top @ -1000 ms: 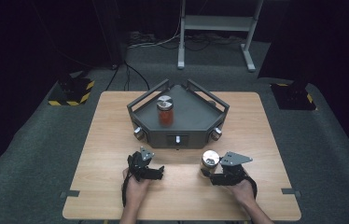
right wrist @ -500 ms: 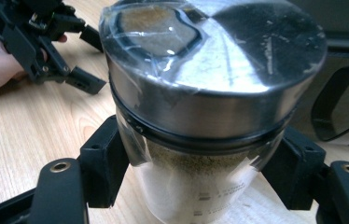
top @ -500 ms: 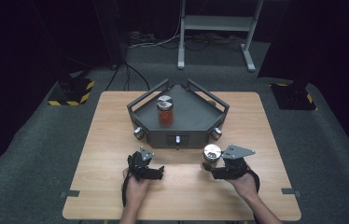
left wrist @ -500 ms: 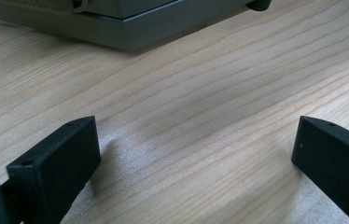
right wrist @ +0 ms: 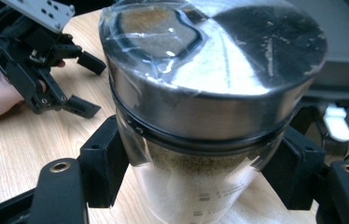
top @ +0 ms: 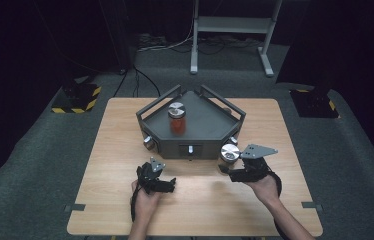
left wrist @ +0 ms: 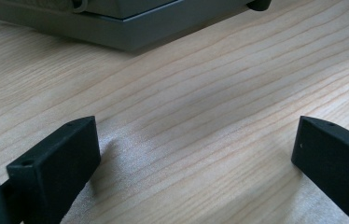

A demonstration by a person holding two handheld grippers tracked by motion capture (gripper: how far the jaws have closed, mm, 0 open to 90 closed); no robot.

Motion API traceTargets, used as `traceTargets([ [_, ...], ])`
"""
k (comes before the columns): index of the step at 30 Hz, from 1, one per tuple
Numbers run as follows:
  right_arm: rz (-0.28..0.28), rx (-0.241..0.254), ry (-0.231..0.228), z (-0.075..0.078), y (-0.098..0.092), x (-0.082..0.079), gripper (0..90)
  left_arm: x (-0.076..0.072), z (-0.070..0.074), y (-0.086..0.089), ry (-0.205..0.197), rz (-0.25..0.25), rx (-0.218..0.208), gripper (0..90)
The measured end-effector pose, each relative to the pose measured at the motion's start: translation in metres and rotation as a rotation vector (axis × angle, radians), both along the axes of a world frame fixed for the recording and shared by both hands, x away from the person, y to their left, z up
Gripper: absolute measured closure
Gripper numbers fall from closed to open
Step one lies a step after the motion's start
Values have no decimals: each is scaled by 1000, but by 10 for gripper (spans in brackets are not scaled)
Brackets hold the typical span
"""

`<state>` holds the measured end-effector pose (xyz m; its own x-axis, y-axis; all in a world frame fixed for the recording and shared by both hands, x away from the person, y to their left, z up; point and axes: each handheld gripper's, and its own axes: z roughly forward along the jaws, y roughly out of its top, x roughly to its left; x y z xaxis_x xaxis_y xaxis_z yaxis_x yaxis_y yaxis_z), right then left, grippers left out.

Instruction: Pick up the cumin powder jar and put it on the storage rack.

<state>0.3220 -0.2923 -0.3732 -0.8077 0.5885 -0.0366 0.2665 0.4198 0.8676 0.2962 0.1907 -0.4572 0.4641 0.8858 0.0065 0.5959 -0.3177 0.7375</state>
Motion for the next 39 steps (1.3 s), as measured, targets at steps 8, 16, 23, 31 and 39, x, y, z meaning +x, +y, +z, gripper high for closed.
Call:
traceTargets([
  [8,7,5,-4,13,1,7,313,0,0,0,0,0,0,9],
  [16,14,14,-8,29,1,15,313,0,0,0,0,0,0,9],
  [23,17,20,-13,40,2,22,313,0,0,0,0,0,-1,10],
  [31,12,23,-18,49,4,30,313,0,0,0,0,0,0,10],
  [39,6,36,-17,59,5,38,313,0,0,0,0,0,0,10],
])
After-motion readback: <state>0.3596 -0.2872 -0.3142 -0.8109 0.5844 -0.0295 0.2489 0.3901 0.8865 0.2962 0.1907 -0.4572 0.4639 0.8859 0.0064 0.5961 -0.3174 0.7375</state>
